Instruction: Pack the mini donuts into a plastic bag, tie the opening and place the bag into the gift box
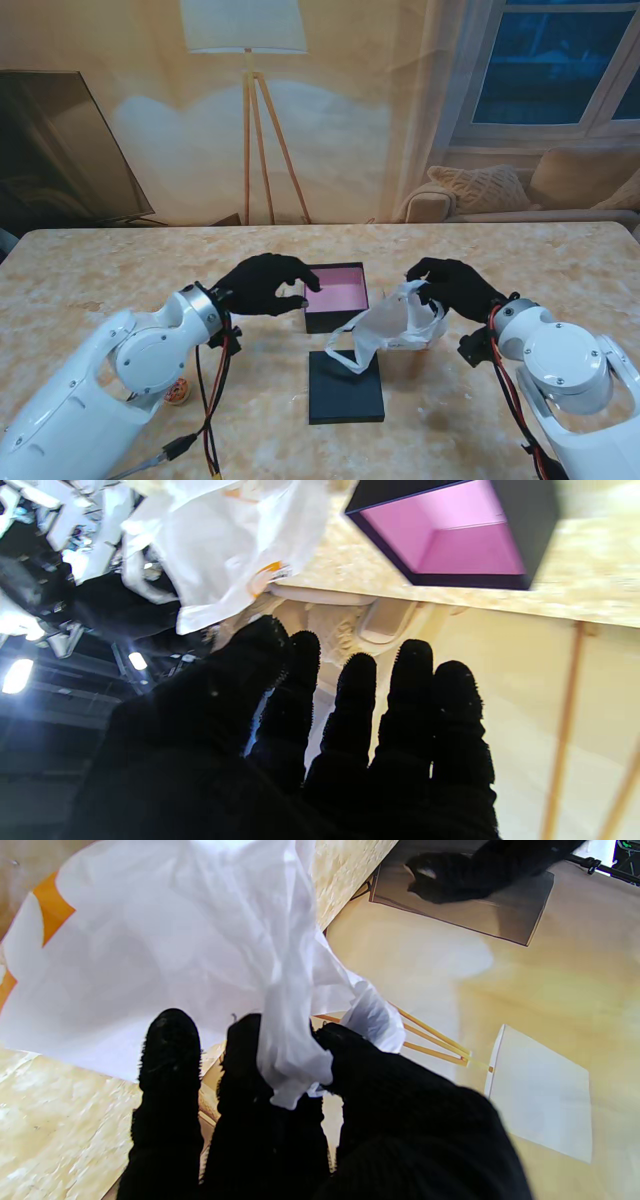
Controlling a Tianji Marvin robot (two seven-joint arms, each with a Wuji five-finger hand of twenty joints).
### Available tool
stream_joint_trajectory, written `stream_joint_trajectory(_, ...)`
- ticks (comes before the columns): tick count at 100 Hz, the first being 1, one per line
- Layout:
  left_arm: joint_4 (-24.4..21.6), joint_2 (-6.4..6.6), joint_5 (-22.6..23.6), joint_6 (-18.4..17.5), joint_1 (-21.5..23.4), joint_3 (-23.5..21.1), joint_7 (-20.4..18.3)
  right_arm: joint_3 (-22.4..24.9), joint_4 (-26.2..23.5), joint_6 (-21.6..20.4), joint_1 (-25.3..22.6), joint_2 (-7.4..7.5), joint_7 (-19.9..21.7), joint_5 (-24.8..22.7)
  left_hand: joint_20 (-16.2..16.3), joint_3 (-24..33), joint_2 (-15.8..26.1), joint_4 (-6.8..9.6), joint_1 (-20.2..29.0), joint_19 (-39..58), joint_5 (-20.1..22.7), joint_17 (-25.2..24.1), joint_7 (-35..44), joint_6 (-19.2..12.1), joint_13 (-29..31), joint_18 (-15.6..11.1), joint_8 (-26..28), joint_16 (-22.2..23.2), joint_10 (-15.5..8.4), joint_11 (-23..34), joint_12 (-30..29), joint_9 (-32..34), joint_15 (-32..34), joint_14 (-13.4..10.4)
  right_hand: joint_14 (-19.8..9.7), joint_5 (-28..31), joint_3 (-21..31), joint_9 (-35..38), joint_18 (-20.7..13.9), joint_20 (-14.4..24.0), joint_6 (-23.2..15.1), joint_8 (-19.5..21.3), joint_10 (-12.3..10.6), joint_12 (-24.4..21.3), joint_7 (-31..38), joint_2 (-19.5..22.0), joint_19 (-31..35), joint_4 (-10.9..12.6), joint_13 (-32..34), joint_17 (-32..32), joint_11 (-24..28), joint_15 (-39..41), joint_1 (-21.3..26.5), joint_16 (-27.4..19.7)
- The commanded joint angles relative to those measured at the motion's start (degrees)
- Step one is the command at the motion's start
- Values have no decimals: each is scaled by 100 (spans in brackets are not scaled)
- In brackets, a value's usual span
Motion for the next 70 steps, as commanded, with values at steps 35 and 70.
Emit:
stream_joint_trajectory(35, 651, 147, 869, -69, 353, -424, 95, -24, 20, 5, -4, -30, 133, 21, 75, 271, -324, -14, 30, -131, 217, -41, -250, 19, 45, -9, -31, -172, -101, -66, 13, 101, -259, 18, -162, 113, -16, -25, -41, 76, -109, -47, -246, -2, 136, 203, 84, 112, -18, -9, 88, -42, 26, 34)
stream_joint_trajectory(70, 999, 266, 1612, -278, 463, -722, -133, -13, 20, 29, 5, -20, 167, -5, -149, 1145, -852, 252, -460, -567, -80, -47, -834, 105, -145, -295, -417, -613, -300, -291, -155, -294, -801, -336, -143, 119, -15, -15, -40, 70, -99, -62, -232, -6, 133, 201, 74, 114, -1, -6, 94, -55, 30, 16)
